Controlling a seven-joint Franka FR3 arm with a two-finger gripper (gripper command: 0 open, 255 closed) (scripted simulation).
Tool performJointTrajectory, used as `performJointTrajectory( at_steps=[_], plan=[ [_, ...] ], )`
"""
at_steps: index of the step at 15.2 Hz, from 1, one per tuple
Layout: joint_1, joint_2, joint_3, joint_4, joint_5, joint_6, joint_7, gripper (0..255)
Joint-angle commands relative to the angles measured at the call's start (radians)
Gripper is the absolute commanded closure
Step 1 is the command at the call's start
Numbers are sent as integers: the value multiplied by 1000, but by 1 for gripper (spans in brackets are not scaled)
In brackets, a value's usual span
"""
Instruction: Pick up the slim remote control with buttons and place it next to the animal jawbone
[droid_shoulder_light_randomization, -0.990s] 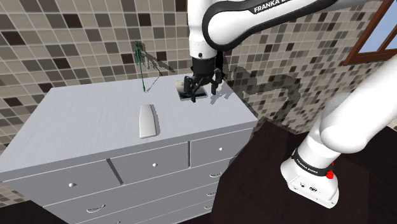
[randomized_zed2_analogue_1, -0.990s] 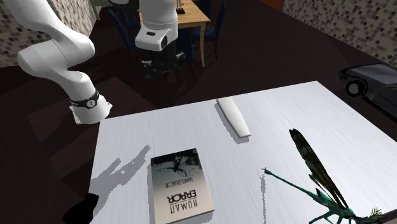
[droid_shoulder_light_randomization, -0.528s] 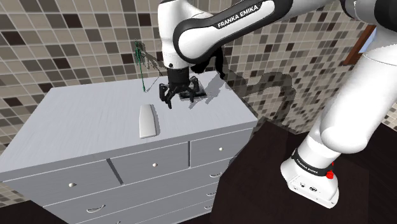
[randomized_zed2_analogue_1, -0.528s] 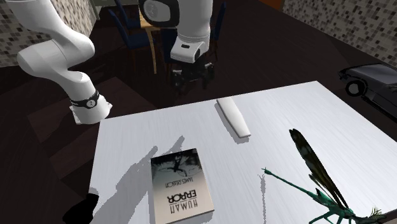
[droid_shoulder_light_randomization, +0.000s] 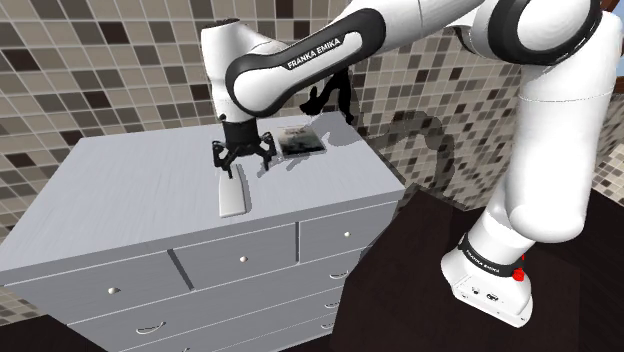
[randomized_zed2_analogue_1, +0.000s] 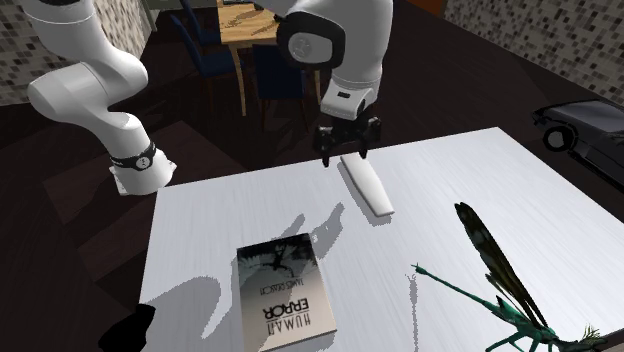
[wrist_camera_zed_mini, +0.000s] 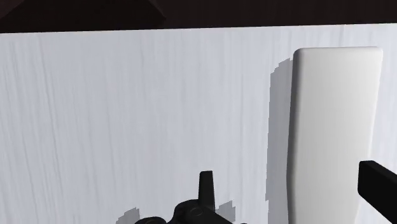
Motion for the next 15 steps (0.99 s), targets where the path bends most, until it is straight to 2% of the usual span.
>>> performJointTrajectory(
  at_steps=[1,4,11,15],
  plan=[
    [30,88,-12,102,-33,-13,46,0],
    [77,215,-35,266,-68,-45,97,0],
    [79,248,-44,222,-81,30,106,0],
    [80,251,-45,219,-83,36,106,0]
  ],
)
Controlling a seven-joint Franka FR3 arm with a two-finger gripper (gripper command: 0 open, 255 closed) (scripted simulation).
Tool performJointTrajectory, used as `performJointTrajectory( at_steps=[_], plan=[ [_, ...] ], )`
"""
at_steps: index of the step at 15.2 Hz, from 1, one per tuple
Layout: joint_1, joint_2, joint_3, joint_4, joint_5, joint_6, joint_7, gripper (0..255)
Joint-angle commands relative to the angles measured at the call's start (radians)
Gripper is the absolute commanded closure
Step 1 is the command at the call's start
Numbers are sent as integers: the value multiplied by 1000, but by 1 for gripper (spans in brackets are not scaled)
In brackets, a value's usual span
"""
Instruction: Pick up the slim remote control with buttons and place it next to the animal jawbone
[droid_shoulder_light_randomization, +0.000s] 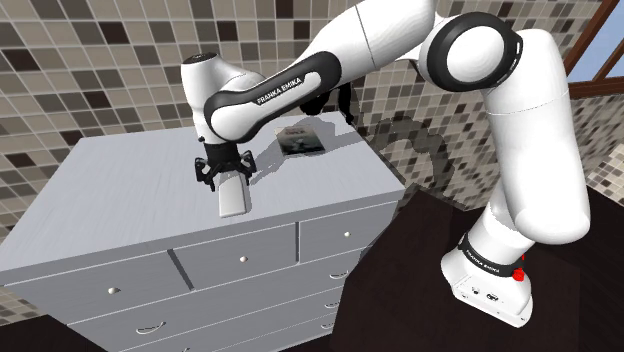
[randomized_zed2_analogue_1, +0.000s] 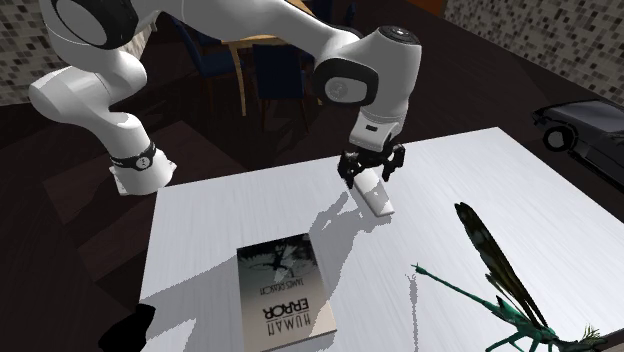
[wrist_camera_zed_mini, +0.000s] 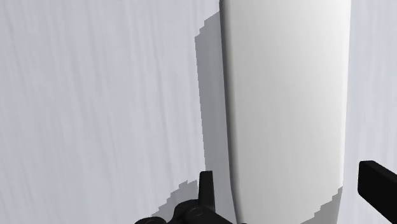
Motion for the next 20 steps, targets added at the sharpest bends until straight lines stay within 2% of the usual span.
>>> performJointTrajectory(
  at_steps=[1,5,6,15,20],
  plan=[
    [0,1,0,0,0,1,0,0],
    [0,1,0,0,0,1,0,0],
    [0,1,0,0,0,1,0,255],
    [0,1,0,0,0,1,0,255],
    [-2,-25,6,27,10,-51,-6,255]
  ],
)
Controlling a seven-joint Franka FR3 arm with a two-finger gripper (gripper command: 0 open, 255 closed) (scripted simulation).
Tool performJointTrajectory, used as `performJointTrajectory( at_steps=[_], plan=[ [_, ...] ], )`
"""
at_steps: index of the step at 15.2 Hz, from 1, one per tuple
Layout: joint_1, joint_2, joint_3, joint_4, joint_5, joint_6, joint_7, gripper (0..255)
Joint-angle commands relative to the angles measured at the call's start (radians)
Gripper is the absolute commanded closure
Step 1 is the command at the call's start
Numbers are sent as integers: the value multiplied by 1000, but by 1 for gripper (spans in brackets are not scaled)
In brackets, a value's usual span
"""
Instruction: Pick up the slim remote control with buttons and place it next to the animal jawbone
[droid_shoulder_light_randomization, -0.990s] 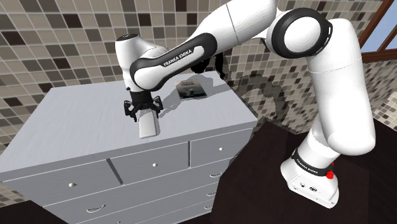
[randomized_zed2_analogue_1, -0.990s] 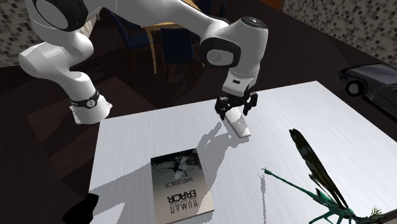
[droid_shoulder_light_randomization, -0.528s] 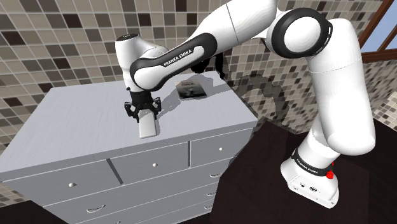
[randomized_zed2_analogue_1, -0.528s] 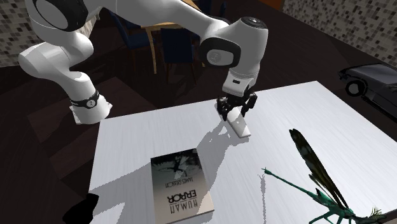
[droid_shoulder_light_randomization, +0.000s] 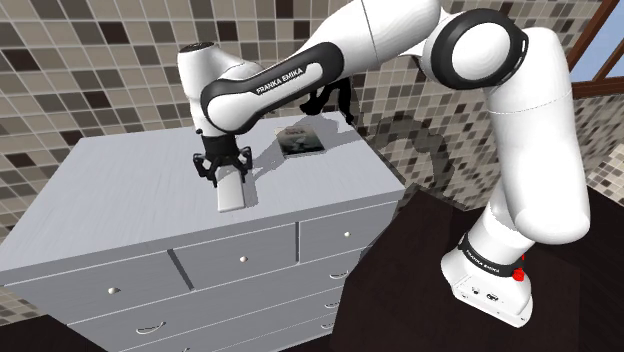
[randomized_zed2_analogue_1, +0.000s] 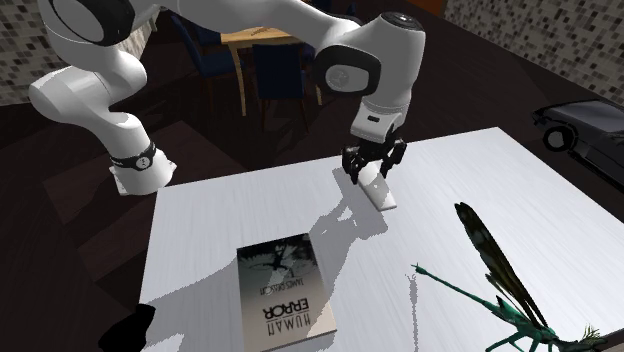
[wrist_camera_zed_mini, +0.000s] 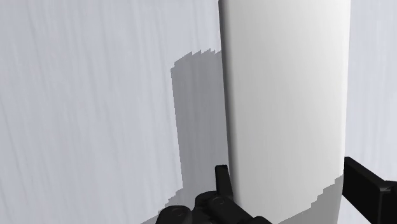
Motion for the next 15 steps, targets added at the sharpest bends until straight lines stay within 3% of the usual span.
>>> performJointTrajectory(
  at_steps=[1,15],
  plan=[
    [-1,-11,3,11,4,-22,-3,255],
    [3,-57,15,131,25,-184,-18,255]
  ],
)
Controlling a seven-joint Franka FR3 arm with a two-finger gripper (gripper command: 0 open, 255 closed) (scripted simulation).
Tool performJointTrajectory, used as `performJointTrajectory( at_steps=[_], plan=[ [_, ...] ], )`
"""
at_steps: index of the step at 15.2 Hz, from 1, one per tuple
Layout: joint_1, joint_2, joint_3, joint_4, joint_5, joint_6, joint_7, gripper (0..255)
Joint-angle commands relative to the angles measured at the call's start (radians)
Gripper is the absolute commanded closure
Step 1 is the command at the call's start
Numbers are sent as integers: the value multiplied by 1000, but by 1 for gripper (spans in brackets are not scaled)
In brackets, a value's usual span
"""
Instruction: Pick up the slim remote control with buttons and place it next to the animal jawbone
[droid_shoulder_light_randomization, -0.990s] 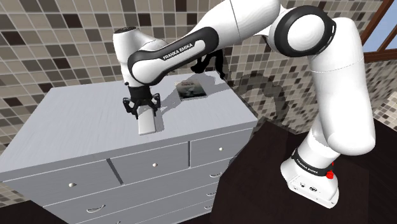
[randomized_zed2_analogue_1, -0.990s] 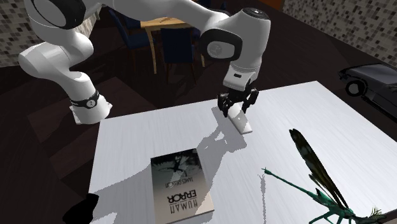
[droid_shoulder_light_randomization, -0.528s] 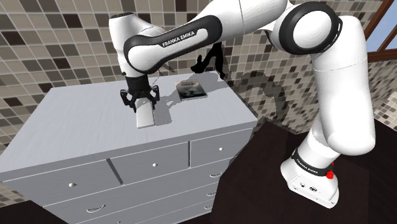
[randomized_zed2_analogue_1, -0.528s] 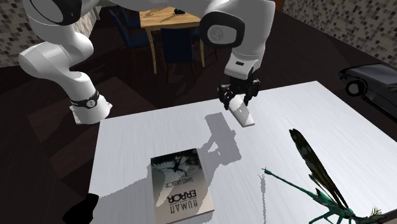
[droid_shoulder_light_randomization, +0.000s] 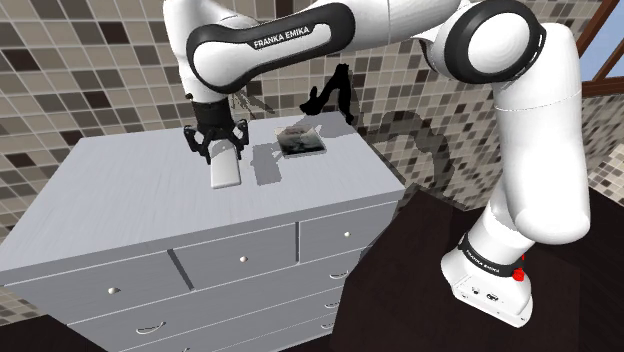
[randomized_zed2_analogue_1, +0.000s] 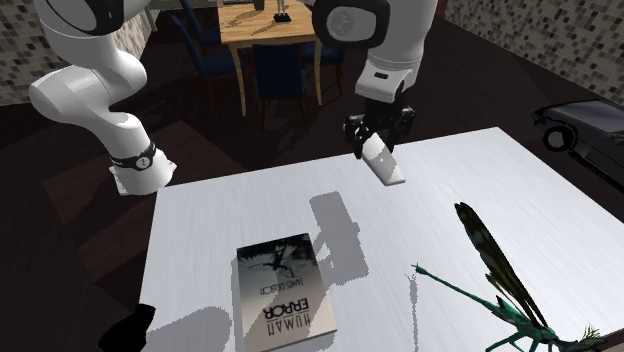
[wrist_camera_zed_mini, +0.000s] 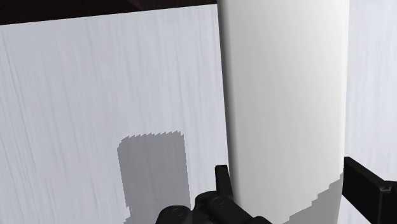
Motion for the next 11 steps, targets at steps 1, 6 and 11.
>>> performJointTrajectory(
  at_steps=[1,6,11],
  plan=[
    [2,-4,1,22,2,-26,-1,255],
    [8,-8,4,84,5,-90,-6,255],
    [17,-4,5,158,5,-160,-9,255]
  ],
)
